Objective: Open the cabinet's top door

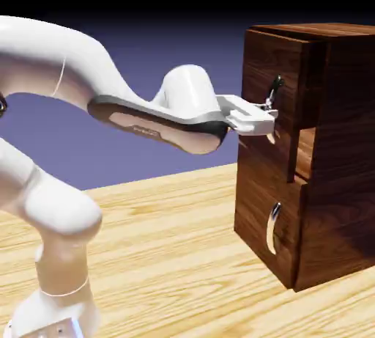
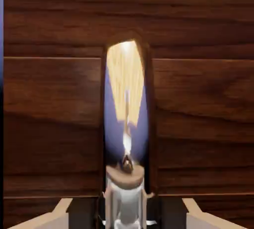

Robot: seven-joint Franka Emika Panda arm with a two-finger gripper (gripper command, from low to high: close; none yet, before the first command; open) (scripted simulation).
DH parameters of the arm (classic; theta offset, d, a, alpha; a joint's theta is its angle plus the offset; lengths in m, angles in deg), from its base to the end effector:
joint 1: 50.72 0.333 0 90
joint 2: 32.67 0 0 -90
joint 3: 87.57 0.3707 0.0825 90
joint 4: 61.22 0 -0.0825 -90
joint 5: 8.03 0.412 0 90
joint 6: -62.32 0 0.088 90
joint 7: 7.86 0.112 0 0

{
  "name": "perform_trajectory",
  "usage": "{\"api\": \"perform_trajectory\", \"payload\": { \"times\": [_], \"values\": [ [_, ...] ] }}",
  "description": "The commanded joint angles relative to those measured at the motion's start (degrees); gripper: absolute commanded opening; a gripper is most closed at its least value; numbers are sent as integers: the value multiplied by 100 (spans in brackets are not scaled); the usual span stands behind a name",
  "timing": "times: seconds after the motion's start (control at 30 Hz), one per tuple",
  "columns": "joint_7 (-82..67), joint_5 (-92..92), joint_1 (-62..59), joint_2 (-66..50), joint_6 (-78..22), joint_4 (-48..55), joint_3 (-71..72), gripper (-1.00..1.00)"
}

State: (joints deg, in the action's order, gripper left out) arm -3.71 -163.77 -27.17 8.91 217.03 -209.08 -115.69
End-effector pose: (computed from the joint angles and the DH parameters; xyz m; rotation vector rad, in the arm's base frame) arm 0.3744 -0.0407 0.5332 0.7193 1.4181 0.4916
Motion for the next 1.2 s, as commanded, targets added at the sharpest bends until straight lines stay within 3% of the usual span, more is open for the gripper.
{"api": "perform_trajectory", "payload": {
  "times": [0.0,0.33,0.7,1.17],
  "values": [
    [-140,265,-148,61,-74,-112,173,-100],
    [-1427,2756,-1123,779,-977,-1041,1756,-100],
    [-2476,5496,-1198,1331,-2527,-1555,3425,-100],
    [-2709,8687,-1186,290,-5772,-551,6064,-100]
  ]
}}
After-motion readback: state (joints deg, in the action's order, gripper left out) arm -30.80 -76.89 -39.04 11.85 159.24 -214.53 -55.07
